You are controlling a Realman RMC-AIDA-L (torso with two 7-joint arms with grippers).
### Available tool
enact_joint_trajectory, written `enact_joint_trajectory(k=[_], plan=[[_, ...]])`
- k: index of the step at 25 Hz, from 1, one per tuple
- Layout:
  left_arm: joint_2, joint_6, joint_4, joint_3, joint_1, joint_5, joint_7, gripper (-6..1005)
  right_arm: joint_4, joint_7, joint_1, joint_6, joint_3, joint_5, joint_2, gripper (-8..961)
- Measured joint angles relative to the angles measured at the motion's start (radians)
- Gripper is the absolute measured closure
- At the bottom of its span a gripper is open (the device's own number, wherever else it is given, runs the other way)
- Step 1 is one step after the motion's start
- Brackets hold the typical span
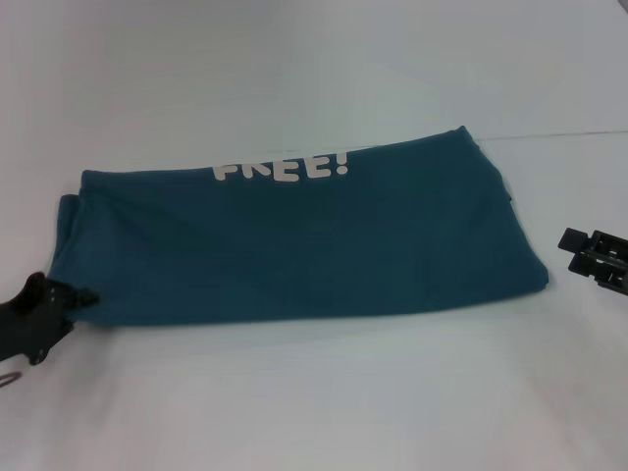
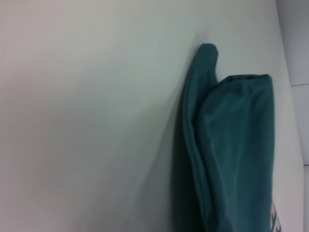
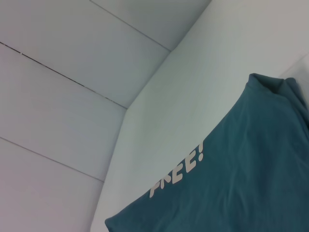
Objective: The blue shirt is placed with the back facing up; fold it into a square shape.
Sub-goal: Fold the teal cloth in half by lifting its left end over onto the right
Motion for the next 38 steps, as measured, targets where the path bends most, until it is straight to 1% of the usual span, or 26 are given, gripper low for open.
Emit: enact_joint_trajectory(k=[4, 7, 10, 18, 24, 26, 30, 34, 38], plan=[[-0.006, 0.006, 0.007, -0.002, 0.026, 0.001, 0.018, 950, 0.000, 0.009, 0.002, 0.000, 0.000, -0.001, 0.002, 249], [-0.018, 0.005, 0.036, -0.003, 0.055, -0.005, 0.025, 951, 0.000, 0.011, 0.002, -0.002, 0.000, -0.001, 0.004, 249], [-0.025, 0.010, 0.069, -0.006, 0.080, -0.012, 0.025, 951, 0.007, 0.013, 0.002, -0.003, 0.000, -0.001, 0.004, 249], [-0.016, 0.028, 0.096, -0.054, 0.107, -0.002, 0.034, 951, 0.011, 0.013, 0.000, -0.003, -0.002, -0.002, 0.005, 249], [-0.015, 0.039, 0.128, -0.092, 0.145, 0.000, 0.034, 950, 0.011, 0.013, -0.004, 0.000, -0.001, -0.002, 0.006, 249], [-0.015, 0.053, 0.133, -0.096, 0.149, -0.005, 0.040, 950, 0.011, 0.013, -0.003, 0.000, -0.001, -0.002, 0.006, 249], [-0.012, 0.110, 0.135, -0.104, 0.137, -0.036, 0.073, 950, 0.011, 0.013, 0.001, 0.003, -0.009, -0.002, 0.007, 249], [-0.005, 0.198, 0.132, -0.105, 0.095, -0.103, 0.091, 950, 0.011, 0.007, 0.002, 0.003, -0.012, -0.002, 0.009, 250], [0.005, 0.254, 0.130, -0.103, 0.032, -0.142, 0.087, 950, 0.011, 0.004, 0.002, -0.003, -0.013, -0.002, 0.009, 251]])
